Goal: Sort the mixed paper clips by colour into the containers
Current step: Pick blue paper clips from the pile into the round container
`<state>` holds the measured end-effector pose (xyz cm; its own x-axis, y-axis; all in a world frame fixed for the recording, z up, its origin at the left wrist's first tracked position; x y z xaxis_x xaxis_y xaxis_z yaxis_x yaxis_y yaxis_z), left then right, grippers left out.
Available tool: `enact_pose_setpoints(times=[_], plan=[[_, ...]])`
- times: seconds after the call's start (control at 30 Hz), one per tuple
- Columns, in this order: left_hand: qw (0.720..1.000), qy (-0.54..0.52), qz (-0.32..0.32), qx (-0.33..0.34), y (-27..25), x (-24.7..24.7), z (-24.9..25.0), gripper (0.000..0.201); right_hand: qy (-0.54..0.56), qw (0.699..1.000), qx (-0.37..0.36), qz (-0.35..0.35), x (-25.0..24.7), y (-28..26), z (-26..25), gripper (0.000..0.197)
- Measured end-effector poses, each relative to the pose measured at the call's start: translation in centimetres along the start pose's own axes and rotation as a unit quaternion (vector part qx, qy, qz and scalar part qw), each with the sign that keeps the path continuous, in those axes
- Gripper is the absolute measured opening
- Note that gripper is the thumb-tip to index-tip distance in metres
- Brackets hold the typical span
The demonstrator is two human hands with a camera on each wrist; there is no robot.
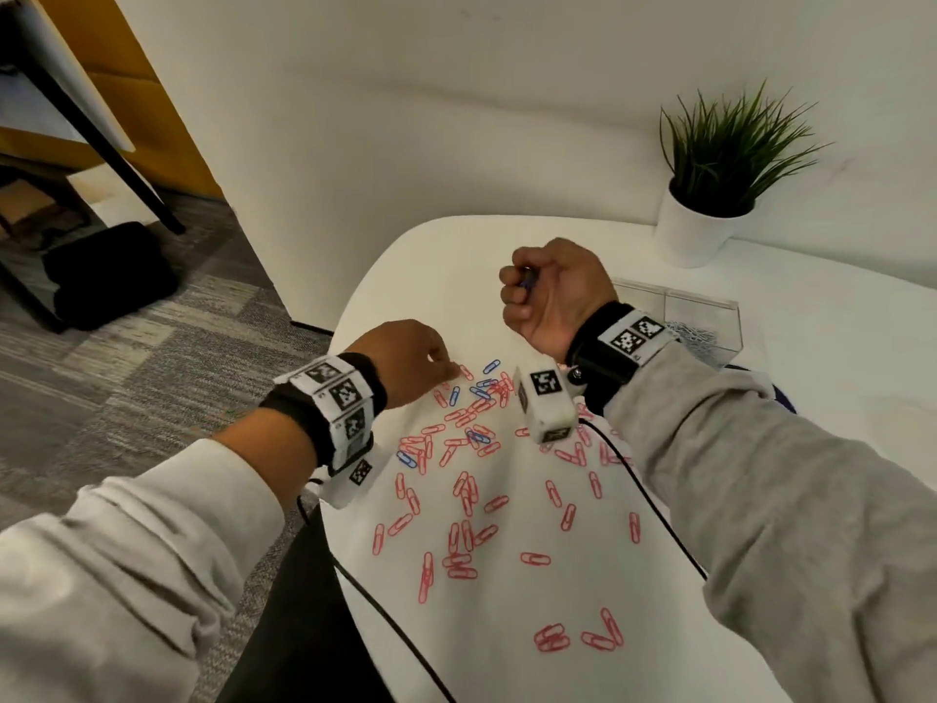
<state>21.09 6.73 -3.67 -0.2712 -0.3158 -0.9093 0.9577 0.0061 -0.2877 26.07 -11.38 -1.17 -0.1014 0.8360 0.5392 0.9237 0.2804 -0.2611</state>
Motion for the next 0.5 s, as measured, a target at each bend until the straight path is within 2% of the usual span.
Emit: enact_pose_setpoints(times=[0.03,0.07,0.1,0.13,0.17,0.2,0.23,0.33,0.43,0.5], plan=[[0.999,0.048,-0.001,0.006,-0.1,0.2,0.5,0.028,-0.093,0.996,-0.009,0.007,0.1,0.3,0.2,0.008],[0.996,0.087,-0.006,0.01,-0.1,0.4,0.8,0.03,-0.264,0.964,-0.036,0.005,-0.1,0.5,0.5,0.01],[0.993,0.115,-0.008,0.013,-0.2,0.6,1.2,0.029,-0.471,0.879,-0.065,-0.022,-0.3,1.0,1.0,0.008],[0.991,0.134,-0.009,0.014,-0.2,0.9,1.4,0.027,-0.646,0.755,-0.091,-0.066,-0.4,1.3,1.6,0.007],[0.989,0.146,-0.008,0.016,-0.2,1.0,1.6,0.024,-0.754,0.64,-0.097,-0.113,-0.5,1.5,2.3,0.009],[0.988,0.153,-0.01,0.017,-0.2,1.2,1.6,0.021,-0.795,0.582,-0.089,-0.145,-0.6,1.2,2.9,0.011],[0.987,0.156,-0.015,0.02,-0.2,1.4,1.7,0.021,-0.812,0.556,-0.076,-0.162,-0.9,1.0,3.1,0.013],[0.988,0.15,-0.027,0.015,0.0,1.7,1.6,0.021,-0.809,0.563,-0.059,-0.161,-1.1,0.7,3.7,0.014],[0.993,0.114,-0.041,-0.002,0.3,1.8,1.4,0.022,-0.826,0.539,-0.029,-0.164,-0.4,0.3,4.1,0.018],[0.995,0.081,-0.054,-0.001,0.6,1.8,1.2,0.022,-0.815,0.561,-0.028,-0.14,-0.4,0.3,3.7,0.02]])
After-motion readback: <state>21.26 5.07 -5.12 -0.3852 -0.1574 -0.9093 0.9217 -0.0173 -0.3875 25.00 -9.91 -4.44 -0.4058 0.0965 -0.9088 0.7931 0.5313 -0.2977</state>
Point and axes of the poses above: each hand's wrist, its own y-axis towards the middle knuckle, its own x-axis out of the palm, z = x × y, the point moved 2 cm from there along y, towards the middle knuckle, and after that the axes turned 8 degrees about -x, right-handed, at the moved point
